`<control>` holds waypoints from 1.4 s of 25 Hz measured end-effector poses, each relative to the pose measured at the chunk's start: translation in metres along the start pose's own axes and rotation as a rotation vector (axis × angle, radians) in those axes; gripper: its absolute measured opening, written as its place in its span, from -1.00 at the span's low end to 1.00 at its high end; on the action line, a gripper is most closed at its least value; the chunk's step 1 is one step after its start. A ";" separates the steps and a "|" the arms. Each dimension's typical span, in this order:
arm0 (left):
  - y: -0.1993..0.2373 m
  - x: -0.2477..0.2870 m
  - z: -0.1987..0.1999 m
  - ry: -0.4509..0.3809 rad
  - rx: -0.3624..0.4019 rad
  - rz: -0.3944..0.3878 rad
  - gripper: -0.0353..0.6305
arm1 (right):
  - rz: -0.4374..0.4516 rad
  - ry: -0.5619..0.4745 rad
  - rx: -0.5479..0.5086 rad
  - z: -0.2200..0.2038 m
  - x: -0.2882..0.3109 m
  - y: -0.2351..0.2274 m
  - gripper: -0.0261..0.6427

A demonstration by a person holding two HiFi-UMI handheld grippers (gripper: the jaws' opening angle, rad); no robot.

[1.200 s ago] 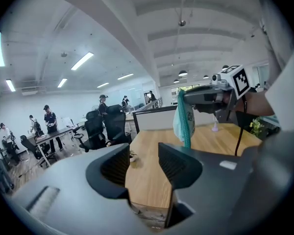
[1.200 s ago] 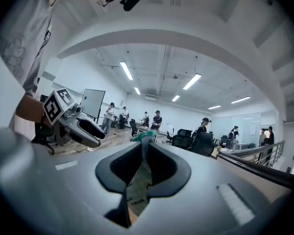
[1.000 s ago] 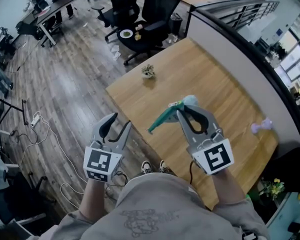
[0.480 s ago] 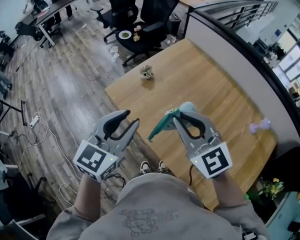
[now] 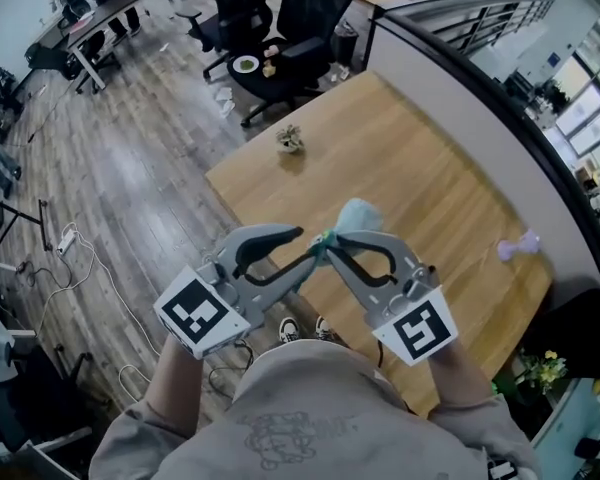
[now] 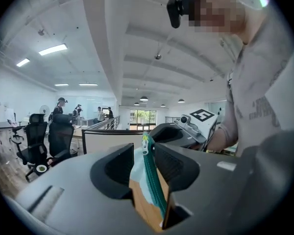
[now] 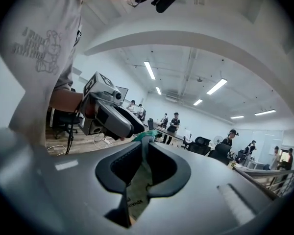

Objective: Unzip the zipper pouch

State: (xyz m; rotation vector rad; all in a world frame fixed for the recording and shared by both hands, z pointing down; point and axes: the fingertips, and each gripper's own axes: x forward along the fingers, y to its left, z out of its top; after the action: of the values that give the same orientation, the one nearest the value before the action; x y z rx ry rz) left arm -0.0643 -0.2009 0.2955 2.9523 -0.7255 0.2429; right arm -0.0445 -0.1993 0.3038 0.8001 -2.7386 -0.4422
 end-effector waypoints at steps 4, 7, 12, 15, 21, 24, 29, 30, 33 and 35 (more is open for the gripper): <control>-0.012 0.003 -0.005 -0.007 -0.019 -0.051 -0.51 | 0.028 -0.024 -0.053 -0.002 -0.003 0.007 -0.78; -0.014 0.003 -0.004 -0.012 -0.035 -0.059 -0.54 | 0.044 -0.035 -0.071 -0.001 -0.005 0.011 -0.78; -0.011 -0.003 -0.011 -0.035 0.002 -0.064 -0.76 | 0.044 -0.035 -0.052 -0.002 -0.004 0.015 -0.78; -0.011 -0.003 -0.013 -0.031 0.004 -0.063 -0.77 | 0.036 -0.034 -0.025 -0.004 -0.003 0.014 -0.78; -0.011 0.007 -0.027 0.026 -0.045 -0.023 -0.78 | -0.063 0.029 0.228 -0.024 -0.004 -0.001 -0.78; -0.009 0.009 -0.034 0.054 -0.061 0.003 -0.78 | -0.071 0.028 0.264 -0.025 -0.003 -0.006 -0.78; -0.008 0.012 -0.054 0.132 -0.049 0.026 -0.78 | -0.133 0.020 0.310 -0.032 -0.007 -0.018 -0.78; -0.010 0.012 -0.058 0.145 -0.046 0.030 -0.78 | -0.149 0.007 0.323 -0.033 -0.011 -0.025 -0.78; -0.014 0.009 -0.066 0.167 -0.041 0.046 -0.78 | -0.195 -0.006 0.331 -0.034 -0.025 -0.043 -0.78; -0.014 0.005 -0.071 0.179 -0.036 0.056 -0.78 | -0.232 -0.005 0.327 -0.035 -0.032 -0.054 -0.78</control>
State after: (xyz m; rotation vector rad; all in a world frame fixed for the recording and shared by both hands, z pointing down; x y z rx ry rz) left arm -0.0626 -0.1821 0.3660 2.8323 -0.7788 0.4863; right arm 0.0185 -0.2326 0.3120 1.2054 -2.7705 -0.0340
